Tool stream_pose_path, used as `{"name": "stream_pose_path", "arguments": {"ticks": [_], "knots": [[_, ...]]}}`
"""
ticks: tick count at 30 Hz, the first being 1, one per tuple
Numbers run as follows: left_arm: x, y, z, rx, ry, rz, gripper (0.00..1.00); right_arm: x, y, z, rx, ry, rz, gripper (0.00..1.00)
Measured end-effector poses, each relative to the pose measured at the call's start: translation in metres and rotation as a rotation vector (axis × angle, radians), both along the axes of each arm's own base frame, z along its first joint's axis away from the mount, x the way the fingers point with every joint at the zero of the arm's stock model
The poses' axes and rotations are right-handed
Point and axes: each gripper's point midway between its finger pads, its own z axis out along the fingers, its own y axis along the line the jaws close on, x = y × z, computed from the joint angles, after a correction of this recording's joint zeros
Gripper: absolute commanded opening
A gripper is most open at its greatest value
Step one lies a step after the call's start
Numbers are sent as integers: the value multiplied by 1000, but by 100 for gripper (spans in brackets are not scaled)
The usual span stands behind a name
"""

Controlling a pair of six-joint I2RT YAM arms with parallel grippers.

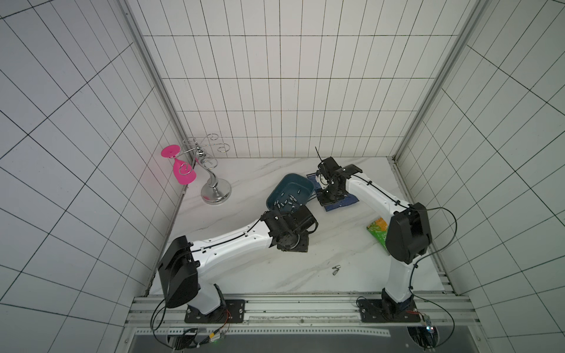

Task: Put the bit on the desktop into the storage box
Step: Place the screwdriver bit in the storage box.

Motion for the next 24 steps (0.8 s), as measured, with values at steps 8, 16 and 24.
{"name": "stream_pose_path", "arguments": {"ticks": [8,16,24], "knots": [[-21,-15,-10,8,29,-51,50,40,38,3,39,-17,117,0],[-28,-19,-13,11,39,-55,50,64,69,15,114,-66,201,0],[-27,-24,-15,12,46,-53,50,70,92,-35,107,-11,250,0]]}}
